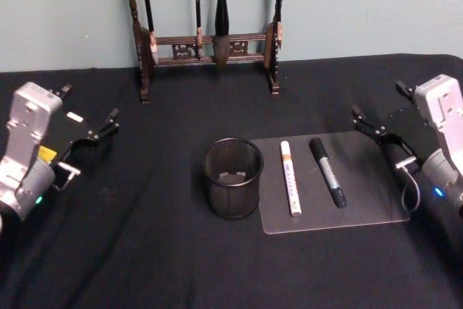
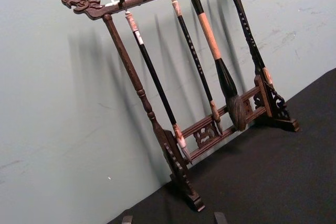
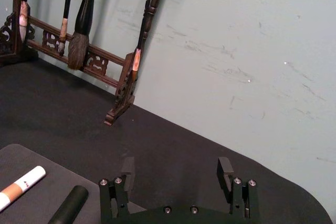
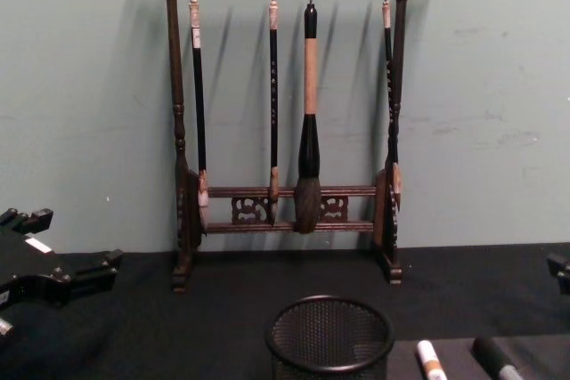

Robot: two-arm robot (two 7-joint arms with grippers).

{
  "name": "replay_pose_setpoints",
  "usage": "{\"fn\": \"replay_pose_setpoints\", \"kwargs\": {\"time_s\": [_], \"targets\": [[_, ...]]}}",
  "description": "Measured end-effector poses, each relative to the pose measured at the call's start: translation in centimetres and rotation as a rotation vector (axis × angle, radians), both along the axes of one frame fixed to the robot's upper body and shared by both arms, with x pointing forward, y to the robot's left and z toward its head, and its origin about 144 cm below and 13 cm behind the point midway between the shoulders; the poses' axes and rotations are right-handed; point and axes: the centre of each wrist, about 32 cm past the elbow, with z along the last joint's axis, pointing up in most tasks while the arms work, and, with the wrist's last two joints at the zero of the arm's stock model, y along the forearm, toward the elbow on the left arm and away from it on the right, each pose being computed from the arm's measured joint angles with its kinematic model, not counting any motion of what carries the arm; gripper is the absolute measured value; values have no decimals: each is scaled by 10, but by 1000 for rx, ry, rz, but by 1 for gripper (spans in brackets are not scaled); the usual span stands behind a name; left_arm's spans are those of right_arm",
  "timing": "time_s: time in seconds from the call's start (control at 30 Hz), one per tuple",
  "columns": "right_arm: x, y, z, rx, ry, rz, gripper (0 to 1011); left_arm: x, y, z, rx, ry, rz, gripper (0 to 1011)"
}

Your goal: Pick up the water-based marker from the table and place it into the pen holder.

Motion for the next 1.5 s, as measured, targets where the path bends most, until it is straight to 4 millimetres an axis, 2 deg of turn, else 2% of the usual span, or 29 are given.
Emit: {"fn": "replay_pose_setpoints", "kwargs": {"time_s": [1.5], "targets": [[0, 0, 0, 0, 0, 0, 1003, 0, 0, 0, 0, 0, 0, 1001]]}}
